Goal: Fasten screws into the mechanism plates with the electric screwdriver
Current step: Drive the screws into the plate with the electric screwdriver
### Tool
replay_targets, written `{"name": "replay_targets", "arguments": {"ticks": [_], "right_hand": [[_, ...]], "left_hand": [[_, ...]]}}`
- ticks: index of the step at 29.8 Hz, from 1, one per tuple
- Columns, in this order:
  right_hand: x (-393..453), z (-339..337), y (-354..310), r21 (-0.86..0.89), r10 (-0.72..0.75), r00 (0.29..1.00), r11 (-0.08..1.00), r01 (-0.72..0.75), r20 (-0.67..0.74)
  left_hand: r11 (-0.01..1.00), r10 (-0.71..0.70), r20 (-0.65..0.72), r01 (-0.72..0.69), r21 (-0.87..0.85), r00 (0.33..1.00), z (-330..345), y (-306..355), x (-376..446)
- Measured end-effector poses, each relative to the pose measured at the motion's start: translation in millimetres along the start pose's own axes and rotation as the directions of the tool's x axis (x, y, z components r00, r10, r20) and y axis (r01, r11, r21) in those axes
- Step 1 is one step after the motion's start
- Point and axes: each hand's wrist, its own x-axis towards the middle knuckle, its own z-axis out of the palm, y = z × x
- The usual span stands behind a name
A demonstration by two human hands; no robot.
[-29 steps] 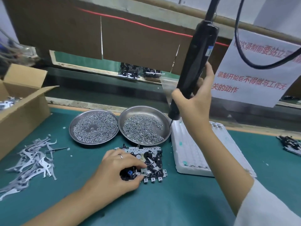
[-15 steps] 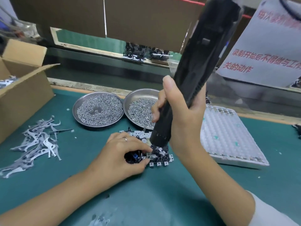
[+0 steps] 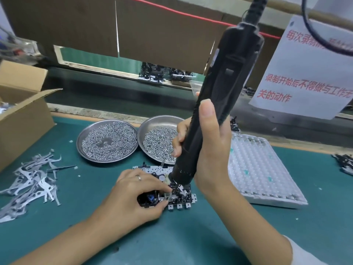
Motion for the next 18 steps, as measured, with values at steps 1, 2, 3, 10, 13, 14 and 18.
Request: {"name": "replay_targets", "arguments": {"ticks": [1, 2, 3, 10, 13, 14, 18], "right_hand": [[0, 0, 0, 0.004, -0.002, 1.0, 1.0, 0.002, 0.007], [0, 1, 1, 0.007, -0.008, 1.0, 1.0, 0.008, 0.011], [-1, 1, 2, 0.009, -0.016, 1.0, 1.0, 0.016, 0.013], [-3, -1, 9, -0.037, -0.066, 0.997, 0.997, 0.068, 0.032], [-7, 0, 12, -0.058, -0.093, 0.995, 0.994, 0.094, 0.024], [-8, 0, 12, -0.048, -0.096, 0.995, 0.994, 0.097, 0.022], [-9, 2, 11, 0.009, -0.119, 0.992, 0.993, 0.119, 0.03]], "left_hand": [[1.0, 0.003, -0.005, -0.003, 0.005, 1.0, 0, 0, 0], [1.0, 0.006, -0.009, -0.006, 0.009, 1.0, 0, 0, 0], [1.0, 0.009, -0.013, -0.009, 0.011, 1.0, 1, 0, 0], [1.0, 0.0, -0.019, 0.001, 0.018, 1.0, -1, 2, 5], [1.0, -0.001, -0.024, 0.001, 0.027, 1.0, 0, 2, 1], [0.999, 0.006, -0.026, -0.005, 0.032, 1.0, 0, 2, 0], [0.999, 0.021, -0.04, -0.019, 0.042, 0.999, 0, 2, 0]]}}
